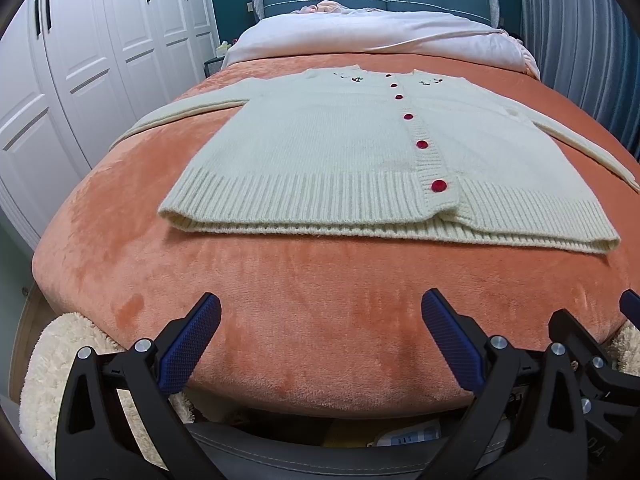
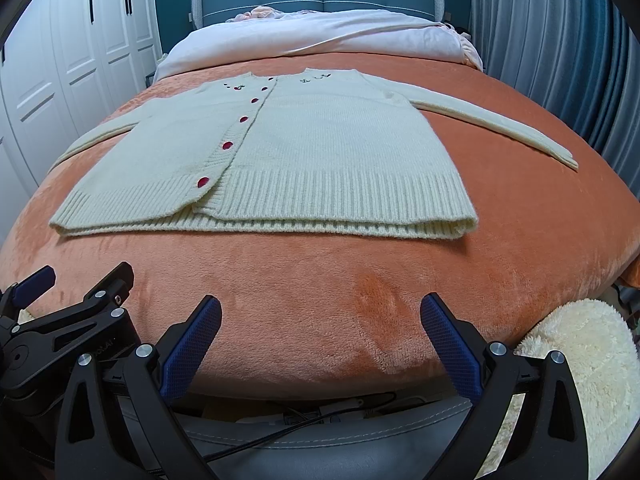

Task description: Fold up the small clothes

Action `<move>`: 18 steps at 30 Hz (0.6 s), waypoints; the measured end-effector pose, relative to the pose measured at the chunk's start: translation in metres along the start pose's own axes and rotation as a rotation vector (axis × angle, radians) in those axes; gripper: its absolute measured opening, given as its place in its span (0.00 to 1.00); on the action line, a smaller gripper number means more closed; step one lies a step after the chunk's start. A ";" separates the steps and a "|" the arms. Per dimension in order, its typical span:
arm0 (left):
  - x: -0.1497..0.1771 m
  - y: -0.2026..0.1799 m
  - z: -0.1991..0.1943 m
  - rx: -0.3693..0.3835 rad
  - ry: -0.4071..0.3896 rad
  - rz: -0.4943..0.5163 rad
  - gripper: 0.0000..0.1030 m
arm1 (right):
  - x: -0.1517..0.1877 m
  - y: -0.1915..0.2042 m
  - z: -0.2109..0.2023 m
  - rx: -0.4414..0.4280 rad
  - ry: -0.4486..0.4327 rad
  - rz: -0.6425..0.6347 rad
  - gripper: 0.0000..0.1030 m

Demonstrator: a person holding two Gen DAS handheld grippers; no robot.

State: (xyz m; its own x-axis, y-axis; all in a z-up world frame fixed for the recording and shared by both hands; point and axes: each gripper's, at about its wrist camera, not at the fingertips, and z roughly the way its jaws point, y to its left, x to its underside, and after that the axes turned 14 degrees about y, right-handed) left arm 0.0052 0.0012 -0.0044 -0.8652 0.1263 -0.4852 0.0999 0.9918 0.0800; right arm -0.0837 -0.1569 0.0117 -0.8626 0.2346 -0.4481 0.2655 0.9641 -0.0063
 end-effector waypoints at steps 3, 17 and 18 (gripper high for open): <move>0.000 0.000 0.000 -0.001 -0.001 0.000 0.95 | 0.000 0.000 0.000 0.000 0.000 0.000 0.95; 0.000 0.001 0.001 -0.001 0.001 0.000 0.95 | 0.000 0.000 0.001 -0.003 0.002 0.003 0.95; 0.001 0.002 0.001 0.000 0.001 -0.001 0.95 | 0.001 0.000 0.001 -0.003 0.003 0.003 0.95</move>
State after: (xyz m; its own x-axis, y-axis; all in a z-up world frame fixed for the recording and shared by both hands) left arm 0.0052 0.0029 -0.0053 -0.8659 0.1258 -0.4841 0.0993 0.9918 0.0801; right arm -0.0837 -0.1570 0.0104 -0.8630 0.2378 -0.4458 0.2669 0.9637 -0.0027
